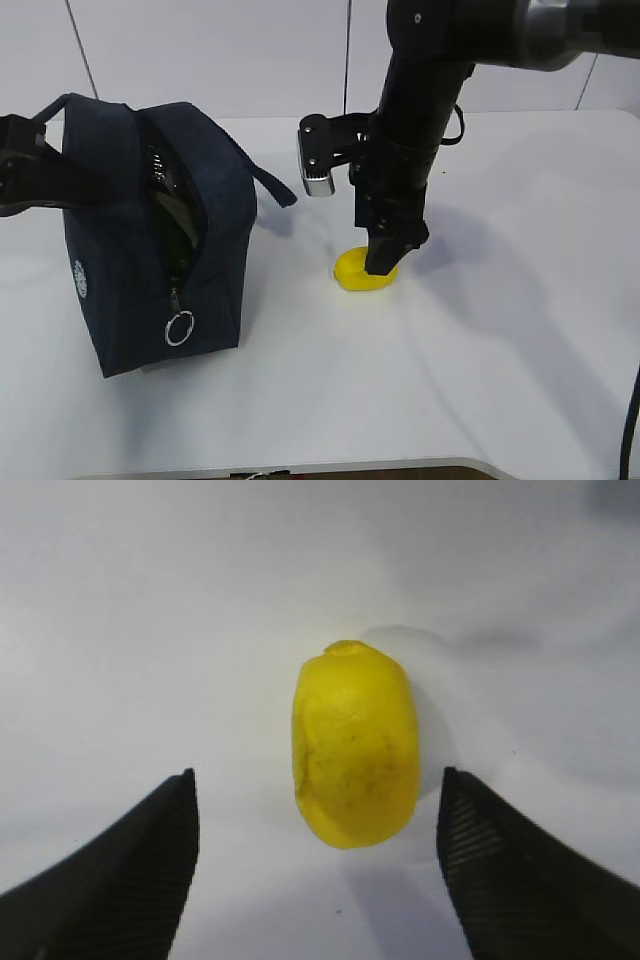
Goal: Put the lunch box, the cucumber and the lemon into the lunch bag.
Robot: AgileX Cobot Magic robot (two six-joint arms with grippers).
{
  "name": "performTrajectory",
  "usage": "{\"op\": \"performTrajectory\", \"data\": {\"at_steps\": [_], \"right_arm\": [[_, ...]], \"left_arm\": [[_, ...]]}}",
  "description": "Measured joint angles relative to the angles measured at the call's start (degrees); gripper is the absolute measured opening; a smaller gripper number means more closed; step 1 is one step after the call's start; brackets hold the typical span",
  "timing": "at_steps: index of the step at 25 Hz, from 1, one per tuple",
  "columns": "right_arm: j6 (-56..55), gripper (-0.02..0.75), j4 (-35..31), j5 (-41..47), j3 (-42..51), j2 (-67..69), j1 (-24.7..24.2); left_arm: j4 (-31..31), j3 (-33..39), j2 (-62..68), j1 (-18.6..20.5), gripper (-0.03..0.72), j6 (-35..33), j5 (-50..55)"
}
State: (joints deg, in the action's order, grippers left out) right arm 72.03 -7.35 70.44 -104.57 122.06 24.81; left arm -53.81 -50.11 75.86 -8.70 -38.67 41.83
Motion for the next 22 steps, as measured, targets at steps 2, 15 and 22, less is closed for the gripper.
{"op": "performTrajectory", "data": {"at_steps": [2,15,22], "right_arm": [[0.00,0.587,0.00,0.00,0.00,0.86,0.00],[0.04,0.587,0.15,-2.42,0.00,4.10,0.00],[0.04,0.587,0.77,-2.96,0.00,5.02,0.00]], "left_arm": [[0.00,0.00,0.00,0.00,-0.009,0.00,0.00],[0.02,0.00,0.00,0.00,-0.009,-0.09,0.00],[0.02,0.00,0.00,0.00,-0.009,-0.09,0.00]]}}
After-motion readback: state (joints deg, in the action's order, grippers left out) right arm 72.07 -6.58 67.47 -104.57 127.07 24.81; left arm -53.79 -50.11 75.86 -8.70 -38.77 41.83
